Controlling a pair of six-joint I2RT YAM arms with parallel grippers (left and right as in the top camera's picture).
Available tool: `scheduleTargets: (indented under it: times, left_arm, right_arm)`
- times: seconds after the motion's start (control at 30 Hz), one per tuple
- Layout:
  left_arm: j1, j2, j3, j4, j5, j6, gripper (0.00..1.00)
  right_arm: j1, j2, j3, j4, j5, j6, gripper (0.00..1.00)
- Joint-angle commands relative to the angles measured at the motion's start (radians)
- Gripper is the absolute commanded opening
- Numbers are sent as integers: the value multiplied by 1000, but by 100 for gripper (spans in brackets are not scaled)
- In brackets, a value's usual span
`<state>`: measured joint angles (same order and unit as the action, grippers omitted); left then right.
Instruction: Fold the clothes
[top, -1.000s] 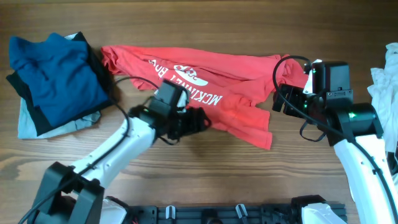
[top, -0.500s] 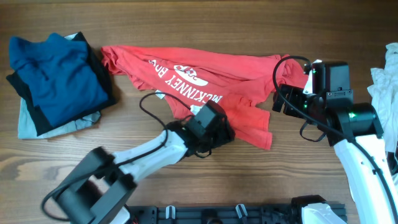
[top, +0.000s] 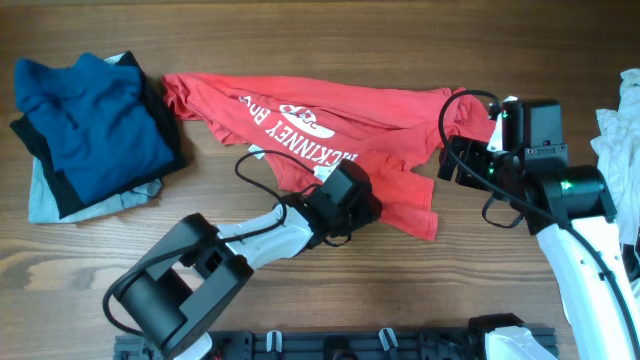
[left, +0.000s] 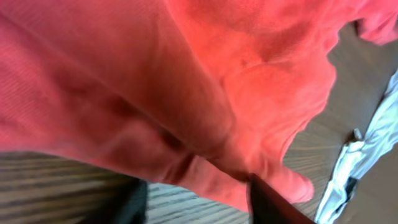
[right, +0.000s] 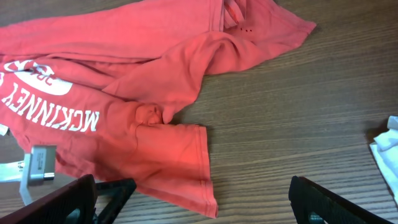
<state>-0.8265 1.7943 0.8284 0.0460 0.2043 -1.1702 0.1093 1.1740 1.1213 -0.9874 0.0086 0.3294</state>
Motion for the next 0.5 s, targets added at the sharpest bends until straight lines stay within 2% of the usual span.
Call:
scheduleTargets:
  times: [0.0, 0.2, 0.47]
  left_arm:
    - [-22, 33, -12, -11, -61, 1, 37]
    - [-63, 33, -12, -10, -129, 1, 41]
    - [-88, 33, -12, -12, -198, 2, 41]
  right_arm:
    - [-5, 0, -2, 0, 21, 11, 100]
    - [-5, 0, -2, -1, 21, 11, 100]
    - [-5, 0, -2, -1, 21, 11, 100]
